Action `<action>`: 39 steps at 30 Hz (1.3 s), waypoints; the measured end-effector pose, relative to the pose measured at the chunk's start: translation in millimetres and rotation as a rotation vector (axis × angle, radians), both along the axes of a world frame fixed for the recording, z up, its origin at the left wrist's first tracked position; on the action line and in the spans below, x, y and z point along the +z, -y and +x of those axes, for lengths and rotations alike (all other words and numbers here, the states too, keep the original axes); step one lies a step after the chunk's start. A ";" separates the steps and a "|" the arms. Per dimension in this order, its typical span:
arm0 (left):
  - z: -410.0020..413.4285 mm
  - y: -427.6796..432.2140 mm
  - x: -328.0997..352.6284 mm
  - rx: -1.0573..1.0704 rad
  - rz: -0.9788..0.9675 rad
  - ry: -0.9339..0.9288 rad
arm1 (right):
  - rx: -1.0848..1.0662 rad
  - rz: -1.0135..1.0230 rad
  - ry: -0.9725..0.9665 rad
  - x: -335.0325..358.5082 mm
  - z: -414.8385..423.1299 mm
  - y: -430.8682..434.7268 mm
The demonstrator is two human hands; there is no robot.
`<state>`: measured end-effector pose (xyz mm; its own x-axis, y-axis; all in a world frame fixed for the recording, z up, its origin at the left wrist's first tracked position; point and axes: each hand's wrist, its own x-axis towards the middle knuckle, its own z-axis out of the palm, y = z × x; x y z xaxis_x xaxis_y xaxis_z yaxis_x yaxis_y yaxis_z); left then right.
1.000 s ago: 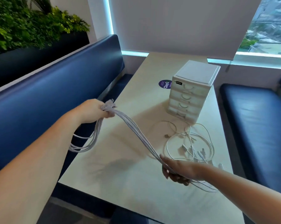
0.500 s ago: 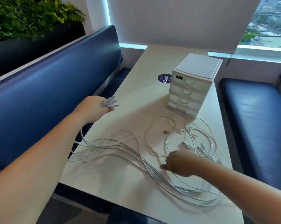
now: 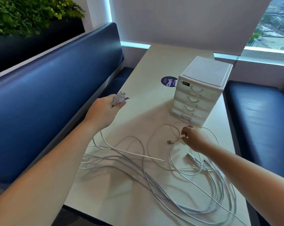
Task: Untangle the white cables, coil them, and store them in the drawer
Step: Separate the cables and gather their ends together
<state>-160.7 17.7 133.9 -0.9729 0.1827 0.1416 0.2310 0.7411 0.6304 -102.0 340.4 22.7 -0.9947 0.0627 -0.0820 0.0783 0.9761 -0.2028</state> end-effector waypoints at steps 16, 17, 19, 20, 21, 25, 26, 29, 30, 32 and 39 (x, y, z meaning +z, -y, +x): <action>-14.3 -26.3 -14.1 0.022 0.150 0.028 | -0.009 0.036 0.168 -34.2 -26.8 -8.5; -13.3 -27.9 -14.8 0.024 0.162 0.032 | -0.006 0.030 0.162 -33.6 -26.1 -8.4; -10.3 -31.0 -15.8 0.032 0.177 0.038 | -0.002 0.005 0.150 -33.2 -24.6 -8.0; -8.6 -31.7 -16.5 0.036 0.183 0.045 | -0.005 -0.011 0.136 -33.3 -23.6 -7.7; -7.4 -32.4 -18.0 0.041 0.193 0.055 | -0.007 -0.013 0.128 -34.1 -22.4 -7.9; -3.4 -34.4 -27.4 0.073 0.263 0.075 | 0.010 -0.003 0.085 -36.0 -15.2 -8.5; -2.2 -35.2 -29.3 0.082 0.281 0.074 | 0.013 -0.033 0.063 -36.4 -13.4 -8.5; 0.6 -37.1 -34.7 0.102 0.329 0.086 | 0.044 -0.162 -0.009 -35.7 -7.9 -5.5; 1.6 -37.6 -35.7 0.104 0.339 0.091 | 0.053 -0.189 -0.031 -34.7 -6.6 -3.8; 3.2 -37.8 -38.7 0.103 0.351 0.098 | 0.071 -0.234 -0.057 -31.2 -5.2 -0.6; 7.6 -38.4 -40.3 0.102 0.374 0.108 | 0.101 -0.326 -0.113 -16.8 -3.3 3.6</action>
<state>-153.1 56.2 93.6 -0.9963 0.0397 0.0764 0.0861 0.4721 0.8773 -105.4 336.7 5.9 -0.9984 -0.0479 0.0291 -0.0561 0.8604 -0.5066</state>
